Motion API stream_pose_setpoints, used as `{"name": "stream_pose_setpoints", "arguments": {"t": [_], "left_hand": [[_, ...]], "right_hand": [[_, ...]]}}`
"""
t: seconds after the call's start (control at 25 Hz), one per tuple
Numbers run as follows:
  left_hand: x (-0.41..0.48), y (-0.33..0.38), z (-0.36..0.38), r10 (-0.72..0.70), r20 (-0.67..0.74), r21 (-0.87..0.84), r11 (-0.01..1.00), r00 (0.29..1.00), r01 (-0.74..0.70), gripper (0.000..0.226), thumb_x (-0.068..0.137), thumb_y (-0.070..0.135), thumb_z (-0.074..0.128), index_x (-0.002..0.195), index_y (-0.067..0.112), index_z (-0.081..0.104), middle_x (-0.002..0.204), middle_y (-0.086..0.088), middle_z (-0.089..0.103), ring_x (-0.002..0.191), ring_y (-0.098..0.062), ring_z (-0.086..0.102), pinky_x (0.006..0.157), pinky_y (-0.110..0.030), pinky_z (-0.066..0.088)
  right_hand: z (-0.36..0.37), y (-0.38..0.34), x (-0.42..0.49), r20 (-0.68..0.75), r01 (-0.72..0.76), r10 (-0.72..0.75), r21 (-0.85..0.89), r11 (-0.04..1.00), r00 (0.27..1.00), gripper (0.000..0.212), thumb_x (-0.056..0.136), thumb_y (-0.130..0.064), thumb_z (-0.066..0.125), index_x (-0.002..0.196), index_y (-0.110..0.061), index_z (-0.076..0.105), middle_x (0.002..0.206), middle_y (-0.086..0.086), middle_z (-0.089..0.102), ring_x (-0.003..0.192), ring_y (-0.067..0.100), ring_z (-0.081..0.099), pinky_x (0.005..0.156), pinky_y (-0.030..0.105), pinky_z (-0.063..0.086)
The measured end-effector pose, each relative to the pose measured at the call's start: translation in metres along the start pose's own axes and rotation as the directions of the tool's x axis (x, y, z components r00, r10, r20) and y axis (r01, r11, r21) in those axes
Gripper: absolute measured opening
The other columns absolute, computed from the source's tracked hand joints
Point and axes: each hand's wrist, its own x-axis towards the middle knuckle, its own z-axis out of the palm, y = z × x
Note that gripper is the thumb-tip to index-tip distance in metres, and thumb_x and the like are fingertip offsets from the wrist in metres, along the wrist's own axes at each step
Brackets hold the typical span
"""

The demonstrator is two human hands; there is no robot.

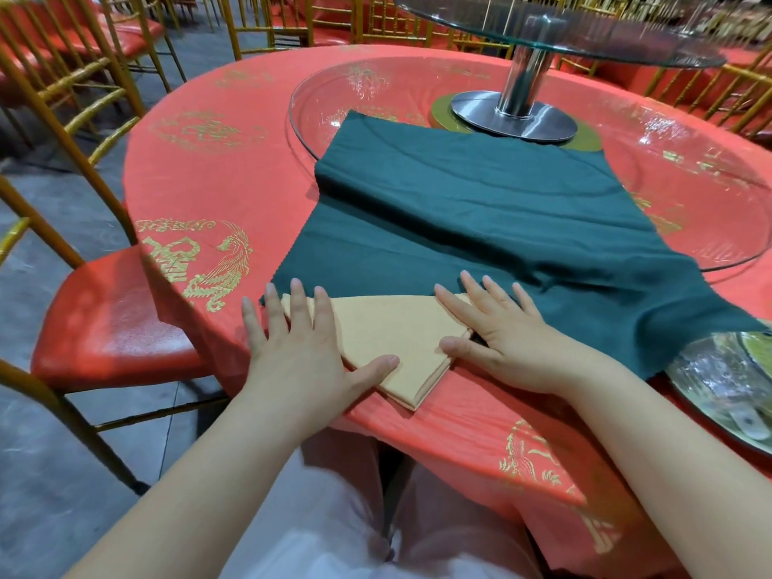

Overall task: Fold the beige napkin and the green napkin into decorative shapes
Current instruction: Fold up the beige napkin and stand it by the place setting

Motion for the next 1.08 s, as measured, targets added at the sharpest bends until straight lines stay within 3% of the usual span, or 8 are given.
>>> {"name": "stream_pose_setpoints", "arguments": {"t": [0.24,0.36,0.48,0.56,0.64,0.84,1.0,1.08], "left_hand": [[0.0,0.003,-0.01,0.01,0.033,0.042,0.999,0.999,-0.011,0.13,0.047,0.09,0.004,0.144,0.004,-0.008,0.153,-0.018,-0.016,0.136,-0.036,-0.027,0.105,-0.056,-0.019],[0.001,0.009,-0.012,0.164,-0.006,0.076,0.984,0.987,-0.163,0.111,0.069,0.082,0.018,0.143,0.007,-0.017,0.147,-0.005,-0.034,0.126,-0.022,-0.041,0.104,-0.049,-0.021],[0.002,0.012,-0.007,0.354,-0.018,0.043,0.935,0.935,-0.353,0.101,0.065,0.077,-0.008,0.145,0.015,-0.013,0.149,0.002,-0.029,0.124,-0.016,-0.038,0.11,-0.037,-0.014],[0.001,0.009,-0.001,0.388,0.019,-0.001,0.922,0.922,-0.388,0.12,0.043,0.075,-0.037,0.145,0.018,-0.011,0.154,0.004,-0.019,0.136,-0.015,-0.026,0.113,-0.036,-0.006],[-0.001,0.004,0.002,0.365,0.039,-0.002,0.931,0.93,-0.365,0.119,0.037,0.071,-0.045,0.144,0.025,-0.016,0.154,0.005,-0.019,0.14,-0.023,-0.019,0.113,-0.04,-0.005],[-0.004,-0.003,-0.002,0.303,0.083,-0.056,0.953,0.949,-0.299,0.092,0.048,0.084,-0.015,0.133,0.049,-0.026,0.153,-0.007,-0.023,0.136,-0.041,-0.021,0.11,-0.048,-0.013],[-0.004,-0.004,-0.001,0.308,0.093,-0.051,0.951,0.947,-0.304,0.098,0.04,0.092,-0.011,0.128,0.053,-0.03,0.151,-0.01,-0.026,0.135,-0.043,-0.024,0.109,-0.05,-0.015],[-0.003,-0.004,-0.001,0.317,0.114,-0.07,0.948,0.942,-0.31,0.107,0.034,0.096,-0.008,0.129,0.052,-0.029,0.15,-0.009,-0.029,0.133,-0.042,-0.028,0.107,-0.05,-0.017]], "right_hand": [[-0.007,0.007,-0.006,-0.02,-0.048,0.048,-0.035,0.998,0.999,0.088,0.072,-0.077,0.001,0.147,-0.032,-0.002,0.156,-0.006,-0.01,0.14,0.007,-0.016,0.11,0.04,-0.018],[-0.015,-0.018,-0.006,-0.111,0.067,-0.065,0.017,0.998,0.992,0.076,0.082,-0.058,0.013,0.148,-0.022,0.001,0.156,-0.005,-0.009,0.136,0.0,-0.019,0.11,0.035,-0.02],[-0.014,-0.053,-0.008,-0.119,0.213,-0.201,0.1,0.972,0.972,0.063,0.093,-0.044,0.025,0.148,-0.024,0.001,0.156,-0.007,-0.004,0.141,0.005,-0.011,0.113,0.032,-0.015],[-0.008,-0.063,-0.008,-0.041,0.207,-0.205,0.059,0.977,0.978,0.06,0.097,-0.047,0.024,0.148,-0.028,-0.001,0.157,-0.003,-0.005,0.143,0.018,-0.009,0.114,0.035,-0.009],[-0.005,-0.059,-0.008,0.033,0.141,-0.142,0.041,0.989,0.989,0.066,0.088,-0.062,0.017,0.146,-0.038,-0.003,0.157,0.0,-0.01,0.142,0.026,-0.013,0.114,0.038,-0.009],[-0.001,-0.041,-0.01,0.032,0.05,-0.051,0.028,0.998,0.998,0.08,0.064,-0.084,0.01,0.137,-0.057,-0.006,0.155,0.003,-0.017,0.141,0.028,-0.02,0.113,0.045,-0.014],[0.003,-0.031,-0.009,0.037,0.032,-0.033,0.045,0.998,0.999,0.086,0.055,-0.091,0.013,0.134,-0.062,-0.009,0.155,0.002,-0.02,0.14,0.027,-0.023,0.111,0.047,-0.018],[-0.003,-0.028,-0.009,0.06,0.055,-0.06,0.076,0.996,0.996,0.09,0.056,-0.09,0.025,0.135,-0.061,-0.005,0.154,0.0,-0.02,0.139,0.024,-0.024,0.11,0.045,-0.02]]}}
